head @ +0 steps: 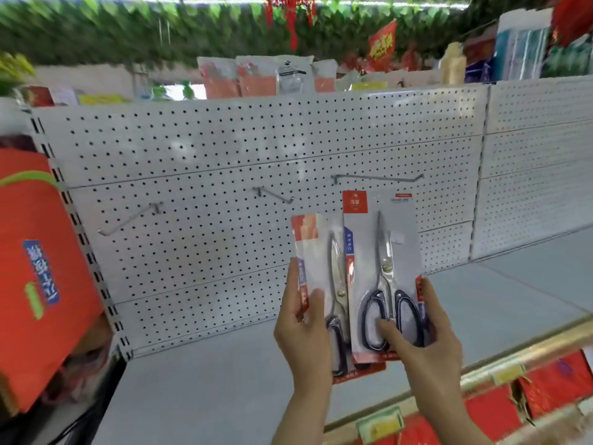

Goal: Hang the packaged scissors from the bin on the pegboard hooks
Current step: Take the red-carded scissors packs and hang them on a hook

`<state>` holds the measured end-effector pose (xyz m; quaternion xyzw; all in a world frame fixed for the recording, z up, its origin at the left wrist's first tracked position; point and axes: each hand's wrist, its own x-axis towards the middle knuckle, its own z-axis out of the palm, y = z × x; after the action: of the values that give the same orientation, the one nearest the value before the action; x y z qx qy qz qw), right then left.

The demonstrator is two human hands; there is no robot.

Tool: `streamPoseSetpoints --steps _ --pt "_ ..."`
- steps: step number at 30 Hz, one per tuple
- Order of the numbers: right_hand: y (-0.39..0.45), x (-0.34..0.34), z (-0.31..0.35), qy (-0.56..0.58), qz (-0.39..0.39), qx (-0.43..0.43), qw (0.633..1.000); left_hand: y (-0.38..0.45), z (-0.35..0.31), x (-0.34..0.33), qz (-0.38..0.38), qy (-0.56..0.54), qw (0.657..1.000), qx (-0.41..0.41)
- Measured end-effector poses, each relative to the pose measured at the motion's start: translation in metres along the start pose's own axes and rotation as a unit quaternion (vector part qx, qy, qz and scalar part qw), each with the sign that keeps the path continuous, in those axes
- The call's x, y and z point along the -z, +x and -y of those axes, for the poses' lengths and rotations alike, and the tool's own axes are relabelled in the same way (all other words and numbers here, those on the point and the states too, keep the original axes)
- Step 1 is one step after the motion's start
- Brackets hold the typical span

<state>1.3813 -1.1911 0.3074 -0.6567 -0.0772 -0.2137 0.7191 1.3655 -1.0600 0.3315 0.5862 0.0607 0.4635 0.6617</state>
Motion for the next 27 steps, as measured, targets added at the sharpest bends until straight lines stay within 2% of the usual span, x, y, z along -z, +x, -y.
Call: streamPoseSetpoints --steps 6,10,16,21,27 --pt "0.003 -0.002 0.02 0.067 0.007 0.022 0.998 0.01 -0.035 0.007 -0.037 -0.03 0.998 -0.043" --pt "0.005 -0.007 0.024 0.086 0.03 0.03 0.995 0.027 -0.034 0.01 -0.058 -0.018 0.998 -0.025" --pt "0.003 -0.006 0.024 0.091 0.046 0.025 0.995 0.039 -0.023 0.008 -0.071 0.002 0.997 0.004" --pt "0.003 -0.006 0.025 0.074 0.048 0.02 0.996 0.048 -0.021 0.002 -0.073 0.02 0.997 -0.018" --pt "0.002 -0.007 0.021 0.048 0.054 0.026 0.997 0.057 -0.003 0.0 -0.09 0.032 0.995 -0.008"
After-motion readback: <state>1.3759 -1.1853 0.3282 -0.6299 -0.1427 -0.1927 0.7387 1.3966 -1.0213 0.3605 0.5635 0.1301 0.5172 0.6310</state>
